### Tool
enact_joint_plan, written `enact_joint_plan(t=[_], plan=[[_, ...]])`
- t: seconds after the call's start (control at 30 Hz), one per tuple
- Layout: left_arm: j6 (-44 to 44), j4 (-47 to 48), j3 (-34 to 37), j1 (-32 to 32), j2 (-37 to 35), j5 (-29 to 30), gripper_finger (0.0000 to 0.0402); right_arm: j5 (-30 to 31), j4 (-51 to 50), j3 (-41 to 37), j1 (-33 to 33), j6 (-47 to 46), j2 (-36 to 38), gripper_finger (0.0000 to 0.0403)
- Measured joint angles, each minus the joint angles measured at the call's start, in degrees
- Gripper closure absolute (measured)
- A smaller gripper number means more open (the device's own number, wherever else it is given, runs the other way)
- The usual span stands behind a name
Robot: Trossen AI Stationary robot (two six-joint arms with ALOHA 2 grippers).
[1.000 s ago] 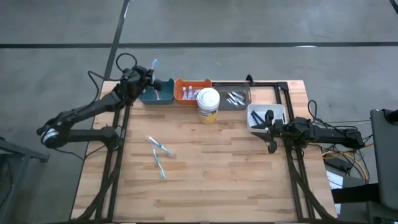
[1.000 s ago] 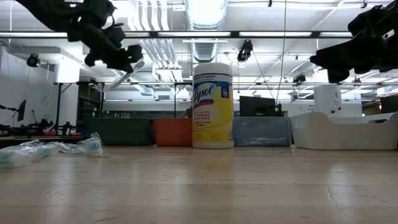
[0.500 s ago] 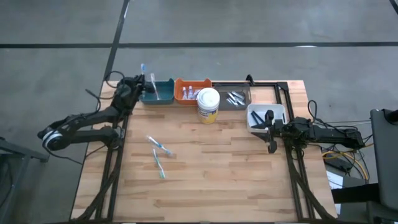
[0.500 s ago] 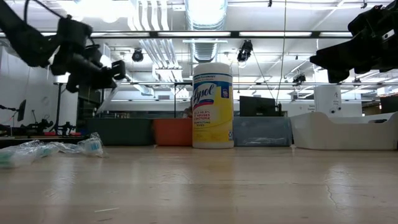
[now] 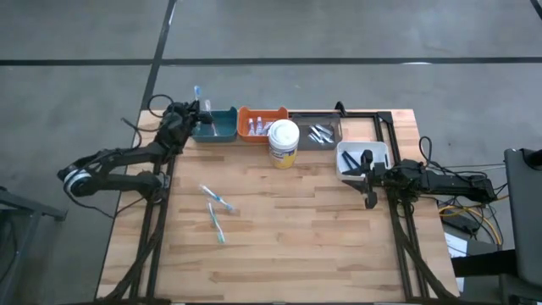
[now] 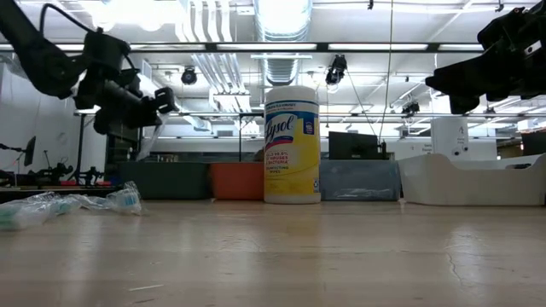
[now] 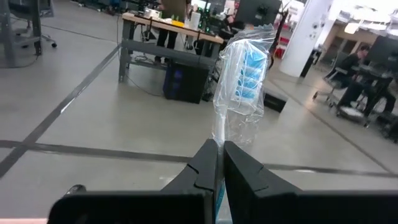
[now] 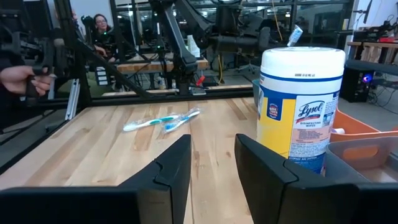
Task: Pick & Place Travel size toiletries
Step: Put the top blue toothbrush into the blue bin, then put the blue toothbrush into the blue bin
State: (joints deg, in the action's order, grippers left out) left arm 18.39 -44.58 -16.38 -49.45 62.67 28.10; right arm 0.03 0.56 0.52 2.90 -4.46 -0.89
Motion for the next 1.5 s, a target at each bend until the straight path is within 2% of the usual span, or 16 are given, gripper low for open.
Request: enact_joint_plan(t=[0.37,0.63,0.93,1.07,1.17,1.5], plan=[[-2.14,0.01,-8.68,-1.05,15.85,0.66,0.0385,0.0,-0.01,-0.01,0.0,0.02,-0.02,0.0273],[1.13,0.06,-11.38,-1.27,22.89,1.66,0.0385,0.0,-0.01,-0.01,0.01,-0.02,-0.02,0.0284],[3.41,1.97,-10.67,-1.25,22.12,5.05,0.0385,0.01,-0.01,0.01,0.0,0.04,-0.02,0.0282],[7.23,6.12,-10.17,-1.25,20.63,6.84,0.0382,0.0,-0.01,0.01,0.0,0.07,-0.02,0.0277],[10.11,8.1,-9.67,-1.25,20.53,8.86,0.0366,0.0,-0.02,-0.01,0.0,0.02,-0.02,0.0275],[12.55,11.23,-9.51,-1.25,20.53,8.63,0.0284,0.0,-0.02,0.01,0.01,0.1,-0.02,0.028]])
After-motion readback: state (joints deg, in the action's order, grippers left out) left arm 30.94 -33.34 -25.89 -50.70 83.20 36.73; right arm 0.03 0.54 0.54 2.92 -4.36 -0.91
